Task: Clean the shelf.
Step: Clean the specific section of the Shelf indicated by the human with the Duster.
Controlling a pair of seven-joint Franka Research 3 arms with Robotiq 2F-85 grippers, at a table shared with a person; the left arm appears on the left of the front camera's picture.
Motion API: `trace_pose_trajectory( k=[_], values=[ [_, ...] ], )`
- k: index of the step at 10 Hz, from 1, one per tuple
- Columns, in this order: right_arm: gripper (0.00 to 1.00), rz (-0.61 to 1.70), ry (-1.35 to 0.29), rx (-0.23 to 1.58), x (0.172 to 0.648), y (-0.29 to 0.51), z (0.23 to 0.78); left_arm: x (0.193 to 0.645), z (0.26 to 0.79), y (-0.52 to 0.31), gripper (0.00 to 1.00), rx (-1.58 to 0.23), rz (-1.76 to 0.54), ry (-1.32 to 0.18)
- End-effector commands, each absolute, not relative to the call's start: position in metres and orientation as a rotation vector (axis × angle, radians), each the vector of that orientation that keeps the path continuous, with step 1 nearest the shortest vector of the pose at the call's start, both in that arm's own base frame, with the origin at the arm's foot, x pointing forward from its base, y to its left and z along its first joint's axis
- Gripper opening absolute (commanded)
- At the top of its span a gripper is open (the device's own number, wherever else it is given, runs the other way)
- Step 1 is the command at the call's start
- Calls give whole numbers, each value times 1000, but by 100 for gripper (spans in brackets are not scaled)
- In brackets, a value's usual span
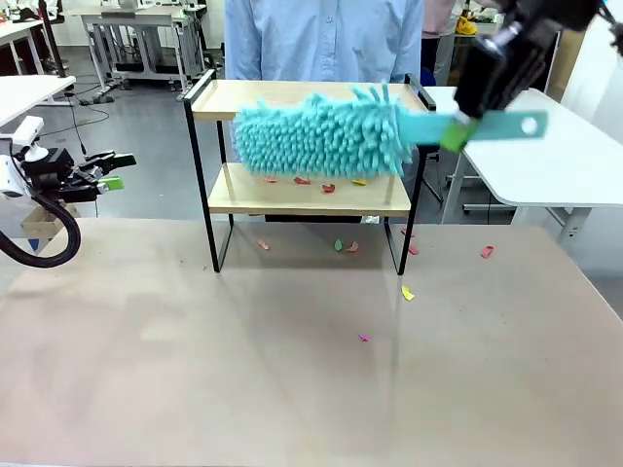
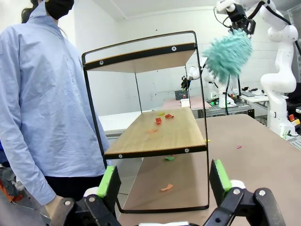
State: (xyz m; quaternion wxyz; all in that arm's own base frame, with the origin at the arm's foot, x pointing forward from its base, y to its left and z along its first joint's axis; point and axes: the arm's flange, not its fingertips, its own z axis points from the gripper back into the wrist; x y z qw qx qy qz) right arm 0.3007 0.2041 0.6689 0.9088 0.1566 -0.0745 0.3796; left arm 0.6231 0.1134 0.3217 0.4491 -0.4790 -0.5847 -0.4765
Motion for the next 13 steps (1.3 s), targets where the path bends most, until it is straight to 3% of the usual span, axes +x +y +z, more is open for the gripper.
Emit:
trace_pose_trajectory(
  k=[1, 3, 8, 9, 13],
  values=[
    [13, 927, -111, 257, 284, 199, 640, 623, 325, 113, 100, -1176, -1187, -1453],
    [13, 1004, -74, 222, 273, 202, 593, 623, 325, 113, 100, -1176, -1187, -1453],
    [13, 881, -90, 156, 275, 212, 503, 623, 325, 113, 100, -1176, -1187, -1453],
    [13, 886, -103, 230, 276, 205, 505, 623, 325, 113, 100, -1176, -1187, -1453],
    [13, 925, -83, 177, 277, 207, 516, 623, 325, 113, 100, -1176, -1187, -1453]
  ],
)
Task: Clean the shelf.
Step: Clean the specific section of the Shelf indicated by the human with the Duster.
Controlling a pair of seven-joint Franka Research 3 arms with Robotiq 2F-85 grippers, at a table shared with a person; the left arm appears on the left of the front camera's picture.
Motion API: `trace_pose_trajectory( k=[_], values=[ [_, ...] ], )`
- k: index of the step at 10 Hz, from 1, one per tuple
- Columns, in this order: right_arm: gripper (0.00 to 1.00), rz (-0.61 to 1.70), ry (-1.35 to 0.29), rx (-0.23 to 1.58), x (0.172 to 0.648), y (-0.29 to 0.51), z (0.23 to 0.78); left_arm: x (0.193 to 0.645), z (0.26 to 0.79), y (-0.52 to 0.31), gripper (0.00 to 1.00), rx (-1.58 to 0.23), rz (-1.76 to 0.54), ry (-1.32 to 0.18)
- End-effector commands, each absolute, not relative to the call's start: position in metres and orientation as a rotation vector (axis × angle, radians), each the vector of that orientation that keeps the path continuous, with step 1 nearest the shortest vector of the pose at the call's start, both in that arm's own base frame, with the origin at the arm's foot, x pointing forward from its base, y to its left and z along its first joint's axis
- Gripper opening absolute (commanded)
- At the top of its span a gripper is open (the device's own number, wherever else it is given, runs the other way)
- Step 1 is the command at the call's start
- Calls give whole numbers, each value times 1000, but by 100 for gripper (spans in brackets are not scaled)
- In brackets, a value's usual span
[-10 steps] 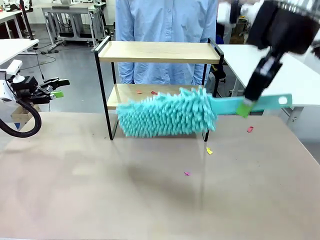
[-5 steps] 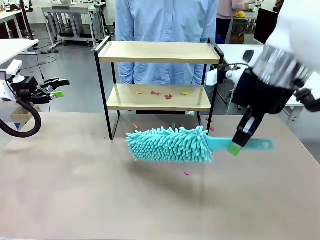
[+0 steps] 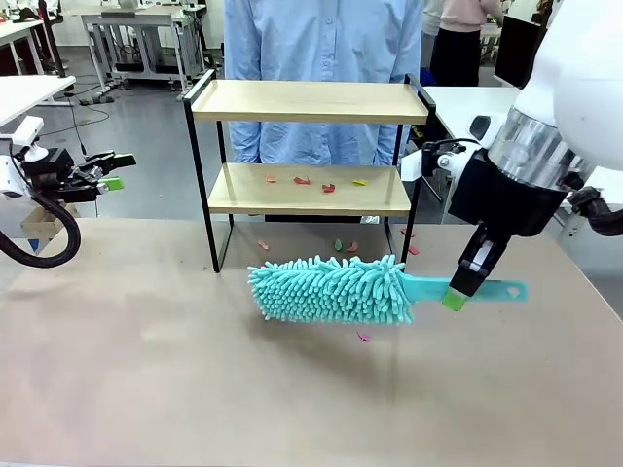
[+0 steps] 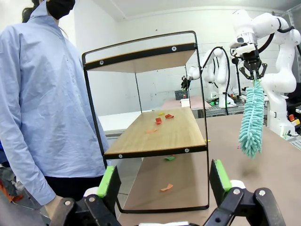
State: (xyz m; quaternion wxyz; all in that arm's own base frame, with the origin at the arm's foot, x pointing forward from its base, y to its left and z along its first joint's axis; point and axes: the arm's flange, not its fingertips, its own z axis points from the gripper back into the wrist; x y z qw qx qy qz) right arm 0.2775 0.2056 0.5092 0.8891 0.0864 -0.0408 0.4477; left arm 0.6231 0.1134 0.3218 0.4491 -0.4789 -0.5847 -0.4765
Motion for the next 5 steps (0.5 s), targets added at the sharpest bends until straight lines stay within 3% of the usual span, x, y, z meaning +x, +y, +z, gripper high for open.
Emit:
trace_pose_trajectory(
  k=[1, 5],
  values=[
    [13, 925, -83, 177, 277, 207, 516, 623, 325, 113, 100, -1176, -1187, -1453],
    [13, 925, -83, 177, 277, 207, 516, 623, 325, 113, 100, -1176, -1187, -1453]
  ],
)
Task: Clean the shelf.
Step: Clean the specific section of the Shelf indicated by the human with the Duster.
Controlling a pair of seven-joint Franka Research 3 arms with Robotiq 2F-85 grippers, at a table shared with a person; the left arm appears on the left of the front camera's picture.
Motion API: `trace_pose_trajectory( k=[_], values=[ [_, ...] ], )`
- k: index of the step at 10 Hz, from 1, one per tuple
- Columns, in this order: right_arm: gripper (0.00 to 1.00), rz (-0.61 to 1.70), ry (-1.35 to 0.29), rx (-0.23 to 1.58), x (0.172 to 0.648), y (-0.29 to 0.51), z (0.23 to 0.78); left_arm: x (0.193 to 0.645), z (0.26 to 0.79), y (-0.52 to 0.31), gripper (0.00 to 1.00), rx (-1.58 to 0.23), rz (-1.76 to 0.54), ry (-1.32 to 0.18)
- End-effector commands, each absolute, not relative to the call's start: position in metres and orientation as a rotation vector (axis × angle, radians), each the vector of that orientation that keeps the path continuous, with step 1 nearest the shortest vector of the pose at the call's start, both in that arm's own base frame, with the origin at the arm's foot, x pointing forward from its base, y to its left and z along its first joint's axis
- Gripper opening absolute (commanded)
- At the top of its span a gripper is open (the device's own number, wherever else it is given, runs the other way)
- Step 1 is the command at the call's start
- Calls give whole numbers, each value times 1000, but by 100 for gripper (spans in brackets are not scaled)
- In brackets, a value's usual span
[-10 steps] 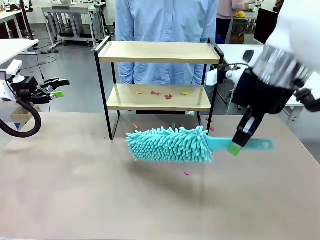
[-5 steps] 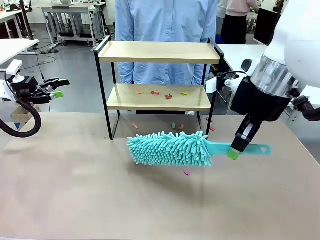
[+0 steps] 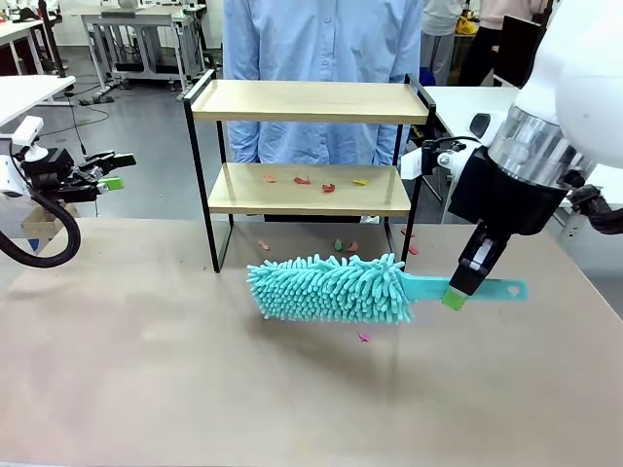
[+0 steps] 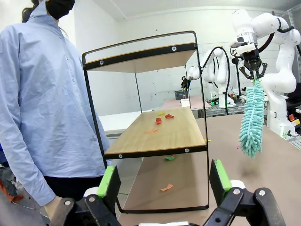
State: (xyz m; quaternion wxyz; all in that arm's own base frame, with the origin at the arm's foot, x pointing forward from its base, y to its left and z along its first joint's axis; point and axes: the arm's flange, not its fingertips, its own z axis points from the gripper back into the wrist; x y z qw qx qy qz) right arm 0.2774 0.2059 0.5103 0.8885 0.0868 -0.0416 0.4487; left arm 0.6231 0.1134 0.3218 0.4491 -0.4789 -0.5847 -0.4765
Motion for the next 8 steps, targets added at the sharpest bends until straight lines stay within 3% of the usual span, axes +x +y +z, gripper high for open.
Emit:
trace_pose_trajectory(
  k=[1, 8],
  values=[
    [13, 925, -83, 177, 277, 207, 516, 623, 325, 113, 100, -1176, -1187, -1453],
    [13, 925, -83, 177, 277, 207, 516, 623, 325, 113, 100, -1176, -1187, -1453]
  ],
)
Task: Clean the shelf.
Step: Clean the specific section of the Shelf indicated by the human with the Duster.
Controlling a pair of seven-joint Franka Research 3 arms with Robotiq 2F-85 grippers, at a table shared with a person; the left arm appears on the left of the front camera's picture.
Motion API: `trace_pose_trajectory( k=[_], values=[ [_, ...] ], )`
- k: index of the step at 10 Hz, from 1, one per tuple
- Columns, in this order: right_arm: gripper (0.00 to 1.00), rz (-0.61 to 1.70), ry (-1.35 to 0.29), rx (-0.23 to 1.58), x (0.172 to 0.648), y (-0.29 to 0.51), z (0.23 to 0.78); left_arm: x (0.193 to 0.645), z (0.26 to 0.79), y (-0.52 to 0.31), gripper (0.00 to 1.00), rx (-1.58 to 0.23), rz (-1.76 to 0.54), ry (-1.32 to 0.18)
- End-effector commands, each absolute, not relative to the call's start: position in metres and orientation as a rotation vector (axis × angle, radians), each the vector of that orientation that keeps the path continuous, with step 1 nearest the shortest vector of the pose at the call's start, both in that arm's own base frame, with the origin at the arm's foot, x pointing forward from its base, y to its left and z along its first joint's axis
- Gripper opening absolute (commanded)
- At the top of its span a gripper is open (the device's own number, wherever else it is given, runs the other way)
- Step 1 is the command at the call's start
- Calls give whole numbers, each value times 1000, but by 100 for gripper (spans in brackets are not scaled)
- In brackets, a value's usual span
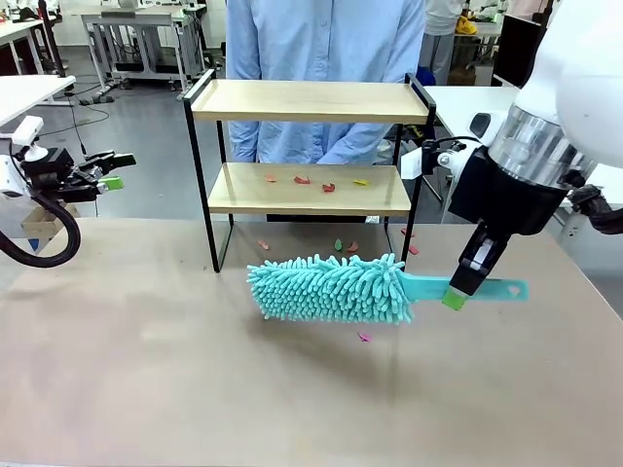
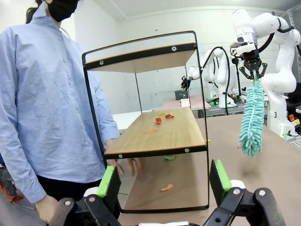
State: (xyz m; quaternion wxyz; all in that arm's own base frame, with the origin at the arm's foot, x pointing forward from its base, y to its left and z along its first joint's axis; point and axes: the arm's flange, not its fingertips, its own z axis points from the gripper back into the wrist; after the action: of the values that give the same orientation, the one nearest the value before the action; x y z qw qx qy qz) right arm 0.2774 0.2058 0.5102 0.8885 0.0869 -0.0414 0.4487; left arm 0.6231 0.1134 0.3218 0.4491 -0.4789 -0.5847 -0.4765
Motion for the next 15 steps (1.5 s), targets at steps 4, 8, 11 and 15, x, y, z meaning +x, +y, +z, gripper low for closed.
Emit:
trace_pose_trajectory(
  k=[4, 8, 11, 15],
  values=[
    [13, 925, -83, 177, 277, 207, 516, 623, 325, 113, 100, -1176, -1187, -1453],
    [13, 925, -83, 177, 277, 207, 516, 623, 325, 113, 100, -1176, -1187, -1453],
    [13, 925, -83, 177, 277, 207, 516, 623, 325, 113, 100, -1176, -1187, -1453],
    [13, 925, -83, 177, 277, 207, 516, 623, 325, 113, 100, -1176, -1187, -1453]
  ],
)
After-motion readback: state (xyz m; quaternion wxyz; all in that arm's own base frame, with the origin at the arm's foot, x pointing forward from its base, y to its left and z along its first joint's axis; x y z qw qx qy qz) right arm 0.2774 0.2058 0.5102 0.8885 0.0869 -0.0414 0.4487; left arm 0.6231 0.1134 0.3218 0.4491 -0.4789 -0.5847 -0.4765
